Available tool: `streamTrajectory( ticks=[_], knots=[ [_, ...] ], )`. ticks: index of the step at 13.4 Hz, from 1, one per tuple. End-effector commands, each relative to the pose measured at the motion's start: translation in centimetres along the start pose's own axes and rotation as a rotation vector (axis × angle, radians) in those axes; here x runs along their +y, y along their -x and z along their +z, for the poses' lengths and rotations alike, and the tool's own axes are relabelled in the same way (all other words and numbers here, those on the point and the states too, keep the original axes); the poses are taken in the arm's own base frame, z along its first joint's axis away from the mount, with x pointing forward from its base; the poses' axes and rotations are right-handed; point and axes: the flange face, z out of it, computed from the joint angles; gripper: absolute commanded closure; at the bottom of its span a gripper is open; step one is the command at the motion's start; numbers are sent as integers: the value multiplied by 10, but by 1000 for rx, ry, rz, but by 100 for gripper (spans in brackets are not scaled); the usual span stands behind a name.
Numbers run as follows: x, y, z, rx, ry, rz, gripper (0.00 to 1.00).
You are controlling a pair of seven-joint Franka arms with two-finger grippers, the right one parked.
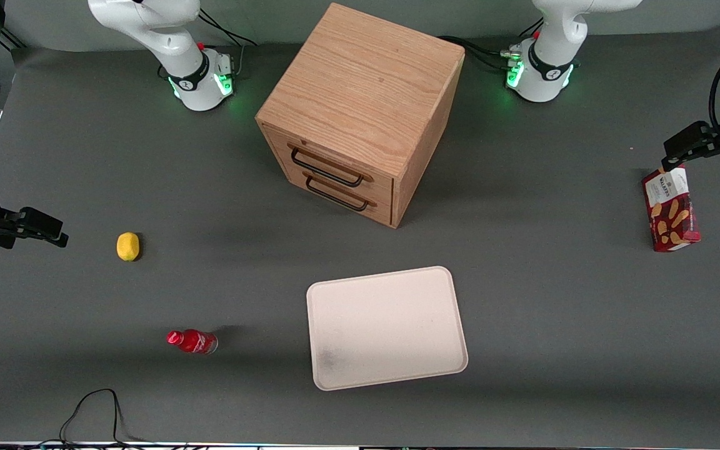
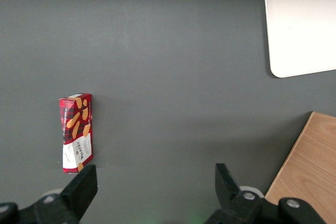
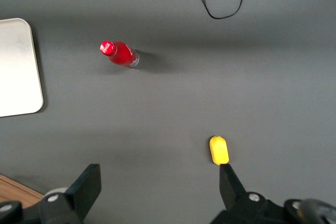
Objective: Place red cookie box on tray
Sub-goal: 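Move the left gripper above the upright red cookie box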
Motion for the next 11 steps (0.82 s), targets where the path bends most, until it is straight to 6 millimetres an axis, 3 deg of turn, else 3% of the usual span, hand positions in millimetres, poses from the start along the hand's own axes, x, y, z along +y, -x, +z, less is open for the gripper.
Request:
streamTrajectory(
  ticks=[1,9,11],
  knots=[
    [2,4,-1,-17,6,7,0],
    [0,4,4,-27,3,18,0],
    [-8,4,4,-25,2,4,0]
  ],
)
